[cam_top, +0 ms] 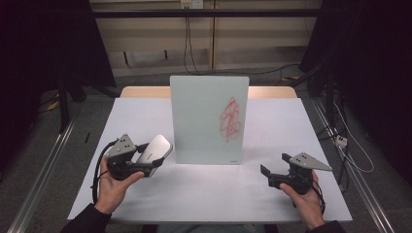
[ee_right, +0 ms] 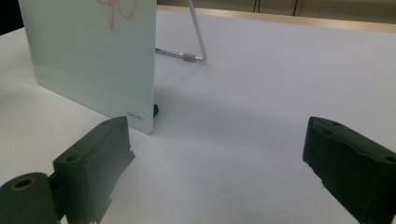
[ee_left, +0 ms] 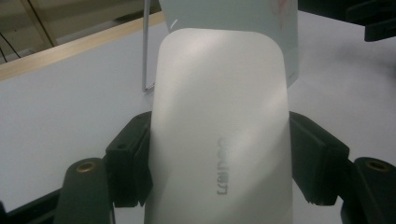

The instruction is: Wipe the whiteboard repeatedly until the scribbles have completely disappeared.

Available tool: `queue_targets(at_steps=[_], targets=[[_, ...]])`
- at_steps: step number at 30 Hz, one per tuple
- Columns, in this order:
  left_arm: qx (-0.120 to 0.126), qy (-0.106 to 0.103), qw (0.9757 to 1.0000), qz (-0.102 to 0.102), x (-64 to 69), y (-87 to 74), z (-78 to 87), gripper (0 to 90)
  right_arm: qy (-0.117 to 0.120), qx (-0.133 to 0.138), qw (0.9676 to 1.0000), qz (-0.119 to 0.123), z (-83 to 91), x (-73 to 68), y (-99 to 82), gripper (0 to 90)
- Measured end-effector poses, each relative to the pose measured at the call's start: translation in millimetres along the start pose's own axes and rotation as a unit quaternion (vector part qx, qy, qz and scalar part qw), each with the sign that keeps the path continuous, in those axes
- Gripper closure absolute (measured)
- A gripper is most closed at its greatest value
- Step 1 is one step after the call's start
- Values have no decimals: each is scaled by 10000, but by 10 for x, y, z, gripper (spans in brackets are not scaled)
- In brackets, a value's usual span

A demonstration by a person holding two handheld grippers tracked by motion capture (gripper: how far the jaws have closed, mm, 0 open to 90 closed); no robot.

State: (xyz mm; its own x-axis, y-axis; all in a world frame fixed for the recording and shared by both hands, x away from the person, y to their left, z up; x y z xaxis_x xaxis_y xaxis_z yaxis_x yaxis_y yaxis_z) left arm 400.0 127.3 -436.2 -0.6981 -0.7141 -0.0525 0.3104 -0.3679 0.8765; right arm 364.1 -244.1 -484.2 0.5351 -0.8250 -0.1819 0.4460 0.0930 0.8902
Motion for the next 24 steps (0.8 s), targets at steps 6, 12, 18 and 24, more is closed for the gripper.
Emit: queue_targets(at_steps=[6,12,18,24], targets=[[41,-70,10000,-53,104,30,-4,309,-17,0,10000,-51,7,11,-6,73],[150,-120,9998,-93,211,124,-26,309,15,8,10000,-25,17,3,-9,74],[221,-106,9995,-196,319,227,-61,310,11,32,10000,-27,40,2,-9,73],[251,-108,9989,-388,412,316,-111,310,13,28,10000,-21,37,-1,-8,73]])
Point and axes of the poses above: each handheld gripper's, and its own axes: z roughly backward along the jaws, y roughly out of its top, x roughly to its right, the point moved 10 cm from there along -z, roughly forward along the jaws, and after that the axes turned 11 degrees about y, right-handed, at the moved point
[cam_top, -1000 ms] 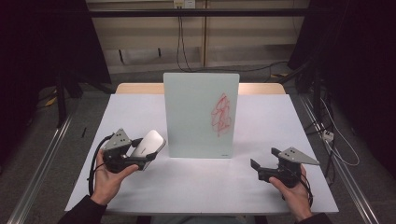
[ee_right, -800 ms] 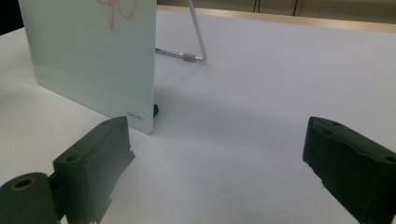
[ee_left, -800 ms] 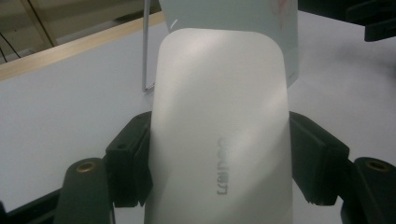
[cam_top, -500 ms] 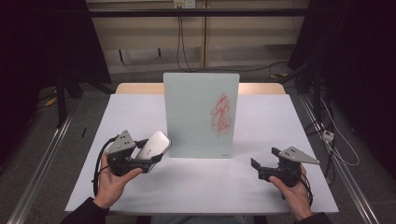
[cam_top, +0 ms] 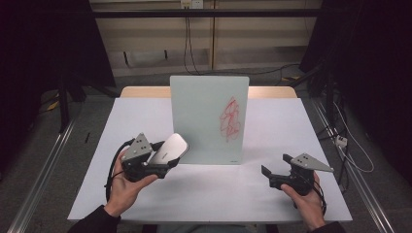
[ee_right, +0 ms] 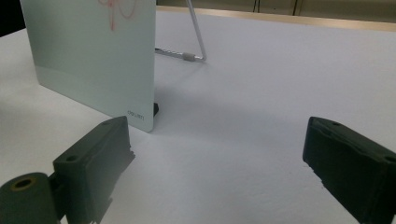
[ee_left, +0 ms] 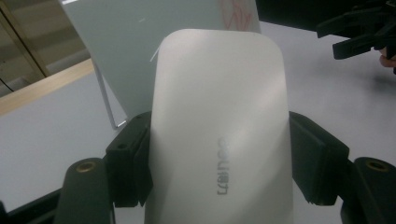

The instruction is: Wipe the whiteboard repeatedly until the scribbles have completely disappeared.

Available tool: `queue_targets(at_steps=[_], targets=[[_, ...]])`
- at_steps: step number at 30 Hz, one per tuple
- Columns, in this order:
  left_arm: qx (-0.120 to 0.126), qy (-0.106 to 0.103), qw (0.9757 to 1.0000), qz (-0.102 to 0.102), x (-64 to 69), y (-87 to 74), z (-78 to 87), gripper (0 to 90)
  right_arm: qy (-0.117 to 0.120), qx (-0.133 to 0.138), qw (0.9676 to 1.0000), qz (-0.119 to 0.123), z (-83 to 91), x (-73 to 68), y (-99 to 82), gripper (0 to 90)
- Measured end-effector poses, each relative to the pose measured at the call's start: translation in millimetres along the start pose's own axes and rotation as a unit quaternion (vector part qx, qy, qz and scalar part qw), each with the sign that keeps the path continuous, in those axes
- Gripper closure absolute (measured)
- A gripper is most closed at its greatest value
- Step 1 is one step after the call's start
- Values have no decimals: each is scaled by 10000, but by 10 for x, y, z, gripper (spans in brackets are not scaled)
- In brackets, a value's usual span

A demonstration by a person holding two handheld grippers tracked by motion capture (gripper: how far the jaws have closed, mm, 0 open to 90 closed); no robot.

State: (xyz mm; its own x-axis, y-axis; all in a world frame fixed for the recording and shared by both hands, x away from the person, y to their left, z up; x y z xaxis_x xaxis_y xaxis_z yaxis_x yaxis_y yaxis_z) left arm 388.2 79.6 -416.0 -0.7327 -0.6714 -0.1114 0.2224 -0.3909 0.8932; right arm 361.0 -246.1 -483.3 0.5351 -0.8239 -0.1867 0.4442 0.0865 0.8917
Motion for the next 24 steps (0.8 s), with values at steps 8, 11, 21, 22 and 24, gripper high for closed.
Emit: queue_targets(at_steps=[8,11,21,22,24], targets=[[59,-41,9996,-290,165,130,-130,310,4,-8,10000,7,5,-10,-3,73],[40,13,9992,-398,201,153,-173,310,16,-8,10000,4,12,-14,-4,74],[138,77,9975,-687,286,308,-276,310,13,-16,10000,7,7,-11,-3,74],[210,100,9971,-727,303,374,-307,310,20,-19,10000,-4,8,-13,-3,74],[222,103,9967,-769,306,398,-316,310,19,-23,10000,2,8,-12,-4,74]])
Point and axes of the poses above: each handheld gripper's, and its own axes: z roughly backward along the jaws, y roughly out of its top, x roughly to its right, the point moved 10 cm from there along -z, roughly forward along the jaws, and after that the axes turned 11 degrees about y, right-handed, at the moved point
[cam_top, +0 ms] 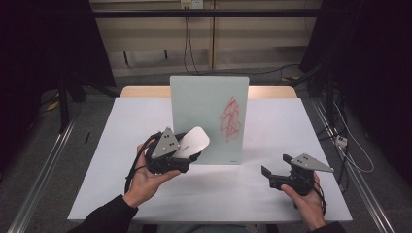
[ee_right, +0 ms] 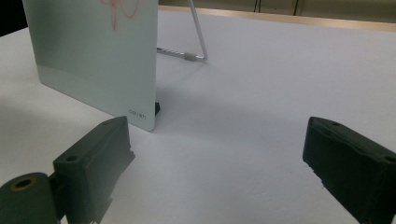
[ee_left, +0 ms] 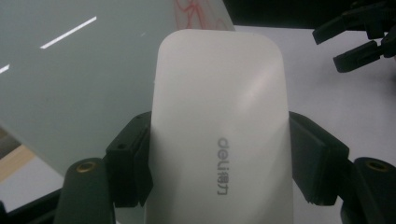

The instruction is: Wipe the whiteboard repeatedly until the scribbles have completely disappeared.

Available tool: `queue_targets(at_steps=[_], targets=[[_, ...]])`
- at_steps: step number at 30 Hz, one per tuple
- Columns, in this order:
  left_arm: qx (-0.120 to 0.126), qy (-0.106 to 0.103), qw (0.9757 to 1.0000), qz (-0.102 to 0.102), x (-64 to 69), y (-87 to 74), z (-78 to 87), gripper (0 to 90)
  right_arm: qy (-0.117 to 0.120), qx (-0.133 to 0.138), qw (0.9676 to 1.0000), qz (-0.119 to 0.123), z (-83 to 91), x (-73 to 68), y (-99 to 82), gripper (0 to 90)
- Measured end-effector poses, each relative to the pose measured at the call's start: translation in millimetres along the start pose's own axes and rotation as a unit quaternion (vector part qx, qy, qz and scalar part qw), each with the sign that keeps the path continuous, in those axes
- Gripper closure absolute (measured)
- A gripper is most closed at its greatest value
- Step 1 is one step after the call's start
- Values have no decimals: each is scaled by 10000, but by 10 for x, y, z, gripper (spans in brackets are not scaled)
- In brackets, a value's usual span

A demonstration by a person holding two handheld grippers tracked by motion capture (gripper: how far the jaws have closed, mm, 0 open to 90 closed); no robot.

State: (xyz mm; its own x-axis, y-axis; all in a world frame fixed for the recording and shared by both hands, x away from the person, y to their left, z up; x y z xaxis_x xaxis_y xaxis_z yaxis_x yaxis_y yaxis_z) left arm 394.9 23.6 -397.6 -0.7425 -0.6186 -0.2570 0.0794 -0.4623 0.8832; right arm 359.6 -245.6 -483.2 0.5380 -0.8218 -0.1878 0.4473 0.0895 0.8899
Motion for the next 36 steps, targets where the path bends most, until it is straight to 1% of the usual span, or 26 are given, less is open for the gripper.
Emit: queue_targets(at_steps=[2,3,5,8,10,12,14,20,22,24,28,31,35,36], targets=[[75,33,9999,-109,5,76,-44,310,4,-1,10000,-11,1,-1,-1,74],[100,49,9999,-132,1,104,-65,310,4,-2,10000,-1,2,2,-1,74],[153,46,9998,-89,-11,149,-110,310,9,-4,10000,-6,0,3,-1,74],[206,23,9997,-161,-2,194,-171,310,10,-6,10000,0,2,3,-1,74],[218,61,9997,-134,-13,211,-214,310,14,-10,10000,-3,2,2,-3,74],[201,59,9996,-206,-5,232,-252,310,18,-6,10000,-4,2,0,-2,74],[218,102,9993,-293,-6,276,-274,310,20,-11,10000,-14,0,2,-3,73],[413,203,9984,-329,-37,449,-334,310,23,-14,10000,-18,1,3,-4,72],[506,284,9977,-362,-46,496,-359,310,29,-10,10000,-19,1,1,-3,72],[516,270,9977,-336,-43,522,-393,310,36,-12,10000,-22,0,1,-4,72],[527,304,9976,-346,-45,577,-465,310,30,-12,10000,-21,2,3,-4,72],[551,271,9975,-351,-31,633,-510,310,21,-17,10000,-32,0,6,-5,72],[564,313,9969,-449,-11,694,-566,310,26,-19,10000,-29,2,4,-6,72],[600,322,9968,-428,-7,713,-577,310,28,-21,10000,-29,1,4,-7,72]])
Point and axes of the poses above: each handheld gripper's, and its own axes: z roughly backward along the jaws, y roughly out of its top, x roughly to its right, the point moved 10 cm from there along -z, roughly forward along the jaws, and after that the axes turned 11 degrees about y, right-handed, at the moved point
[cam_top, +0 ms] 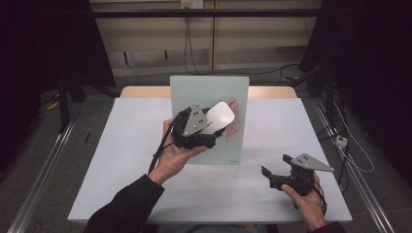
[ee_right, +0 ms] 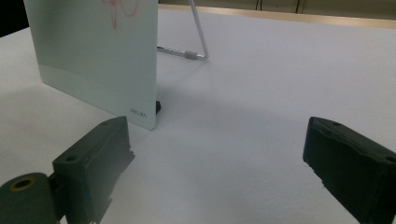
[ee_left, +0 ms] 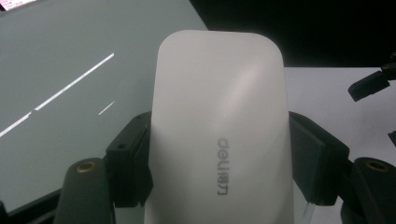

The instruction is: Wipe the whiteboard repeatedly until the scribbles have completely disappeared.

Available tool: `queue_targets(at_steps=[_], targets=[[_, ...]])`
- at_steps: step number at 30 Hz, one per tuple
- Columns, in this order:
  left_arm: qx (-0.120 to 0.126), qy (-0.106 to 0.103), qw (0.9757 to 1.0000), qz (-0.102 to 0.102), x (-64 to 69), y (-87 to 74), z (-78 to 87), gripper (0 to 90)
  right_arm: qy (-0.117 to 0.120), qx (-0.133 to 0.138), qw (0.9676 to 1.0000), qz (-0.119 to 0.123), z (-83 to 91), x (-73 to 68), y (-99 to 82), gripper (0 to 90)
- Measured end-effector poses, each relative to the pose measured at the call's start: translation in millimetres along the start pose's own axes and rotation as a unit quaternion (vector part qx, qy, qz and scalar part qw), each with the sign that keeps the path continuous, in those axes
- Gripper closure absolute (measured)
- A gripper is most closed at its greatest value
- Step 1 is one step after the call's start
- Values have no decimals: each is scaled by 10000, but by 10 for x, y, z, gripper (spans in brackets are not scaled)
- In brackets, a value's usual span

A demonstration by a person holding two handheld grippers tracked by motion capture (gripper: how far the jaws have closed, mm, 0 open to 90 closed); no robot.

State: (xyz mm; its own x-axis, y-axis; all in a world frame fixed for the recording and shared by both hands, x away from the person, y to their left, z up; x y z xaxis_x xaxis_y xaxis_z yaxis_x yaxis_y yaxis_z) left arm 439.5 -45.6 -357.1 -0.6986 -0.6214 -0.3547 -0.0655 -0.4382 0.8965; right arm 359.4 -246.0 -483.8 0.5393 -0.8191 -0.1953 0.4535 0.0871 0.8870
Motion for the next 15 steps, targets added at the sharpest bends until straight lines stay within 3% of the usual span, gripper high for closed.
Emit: queue_targets(at_steps=[15], targets=[[67,220,9997,-84,-103,123,-166,310,32,12,10000,-42,1,2,-1,71]])
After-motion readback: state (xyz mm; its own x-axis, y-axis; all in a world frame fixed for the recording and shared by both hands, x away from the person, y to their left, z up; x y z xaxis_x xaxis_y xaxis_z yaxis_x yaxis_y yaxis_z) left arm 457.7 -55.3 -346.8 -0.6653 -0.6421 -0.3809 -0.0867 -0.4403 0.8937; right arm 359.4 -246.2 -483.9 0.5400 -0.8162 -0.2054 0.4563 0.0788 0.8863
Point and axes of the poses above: each handheld gripper's, and its own axes: z roughly backward along the jaws, y roughly out of its top, x roughly to its right, the point moved 10 cm from there along -z, roughly forward along the jaws, and after that the axes turned 11 degrees about y, right-handed, at the moved point
